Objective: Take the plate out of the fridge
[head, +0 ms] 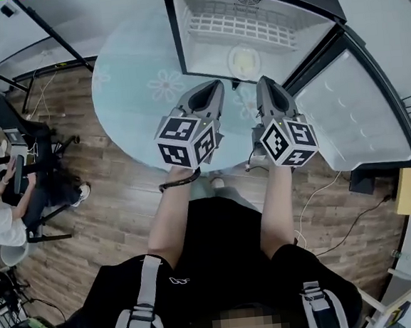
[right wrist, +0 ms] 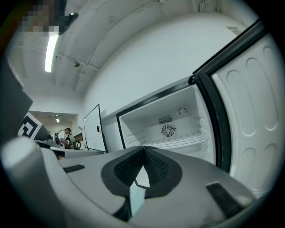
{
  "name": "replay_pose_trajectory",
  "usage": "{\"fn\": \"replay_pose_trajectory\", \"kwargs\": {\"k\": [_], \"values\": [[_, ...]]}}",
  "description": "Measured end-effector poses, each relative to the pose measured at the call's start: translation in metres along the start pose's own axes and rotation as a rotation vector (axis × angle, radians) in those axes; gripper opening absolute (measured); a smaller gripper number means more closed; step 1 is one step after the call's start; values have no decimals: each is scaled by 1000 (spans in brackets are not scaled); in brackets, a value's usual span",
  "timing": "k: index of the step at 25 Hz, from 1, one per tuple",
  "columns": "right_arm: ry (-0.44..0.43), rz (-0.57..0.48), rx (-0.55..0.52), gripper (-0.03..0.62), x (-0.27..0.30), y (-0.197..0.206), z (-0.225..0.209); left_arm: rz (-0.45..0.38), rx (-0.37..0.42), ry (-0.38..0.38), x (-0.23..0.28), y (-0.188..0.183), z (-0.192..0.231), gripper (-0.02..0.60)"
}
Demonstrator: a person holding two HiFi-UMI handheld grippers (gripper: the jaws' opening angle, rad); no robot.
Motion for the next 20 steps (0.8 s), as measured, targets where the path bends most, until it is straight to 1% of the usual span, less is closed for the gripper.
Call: {"fn": "replay_pose_trajectory", "kwargs": {"k": [4,6,11,14,16,20], "values": [[-36,22,-1,0,5,4,6,7,3,-22,1,1,4,0],[-32,32,-2,0,4,7,2,18,-3,-34,2,6,7,0],[20,45,8,0,-1,15,-19,53,-23,-26,13,26,9,0],[34,69,-6,0,-2,23,-31,73,-47,-37,27,40,16,0],[62,84,-8,0,-2,27,-45,91,-61,-43,39,51,20,0],[112,104,22,0,3,42,-67,135,-74,-37,62,72,27,2]]}}
Point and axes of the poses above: the fingertips, and each gripper's own axes: x forward along the fingers, z to its left, y out of its underside, the point moved 6 cm from there along -x, backward along the fingers, and after that the axes turned 13 degrees about -z, right-handed, at the moved point
